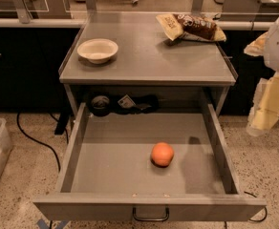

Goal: Pick orange from top drawer and place on counter

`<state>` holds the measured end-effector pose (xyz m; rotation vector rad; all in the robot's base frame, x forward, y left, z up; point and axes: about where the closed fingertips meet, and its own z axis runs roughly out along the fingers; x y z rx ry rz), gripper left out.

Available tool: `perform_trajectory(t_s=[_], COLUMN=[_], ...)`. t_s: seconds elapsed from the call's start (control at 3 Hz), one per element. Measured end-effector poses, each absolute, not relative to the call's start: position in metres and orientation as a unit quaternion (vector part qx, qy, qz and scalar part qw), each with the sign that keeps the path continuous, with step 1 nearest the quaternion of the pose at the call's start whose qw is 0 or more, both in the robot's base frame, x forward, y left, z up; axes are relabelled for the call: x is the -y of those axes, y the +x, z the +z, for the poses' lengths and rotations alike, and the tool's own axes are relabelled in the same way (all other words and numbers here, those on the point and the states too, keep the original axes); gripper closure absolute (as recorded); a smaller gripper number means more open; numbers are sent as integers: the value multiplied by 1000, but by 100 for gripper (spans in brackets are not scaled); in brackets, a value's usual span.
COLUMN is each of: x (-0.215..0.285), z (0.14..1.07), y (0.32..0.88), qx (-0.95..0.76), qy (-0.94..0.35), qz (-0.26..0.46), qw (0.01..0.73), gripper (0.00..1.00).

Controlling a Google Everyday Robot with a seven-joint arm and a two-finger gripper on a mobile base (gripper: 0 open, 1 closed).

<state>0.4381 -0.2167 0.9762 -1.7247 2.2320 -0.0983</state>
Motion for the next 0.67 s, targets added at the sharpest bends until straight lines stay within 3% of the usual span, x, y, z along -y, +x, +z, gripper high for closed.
perform_trajectory(t_s=[0.67], x=[214], z=[974], y=[439], qx=[-775], qy=[-609], qz=[-34], qw=[166], gripper=[0])
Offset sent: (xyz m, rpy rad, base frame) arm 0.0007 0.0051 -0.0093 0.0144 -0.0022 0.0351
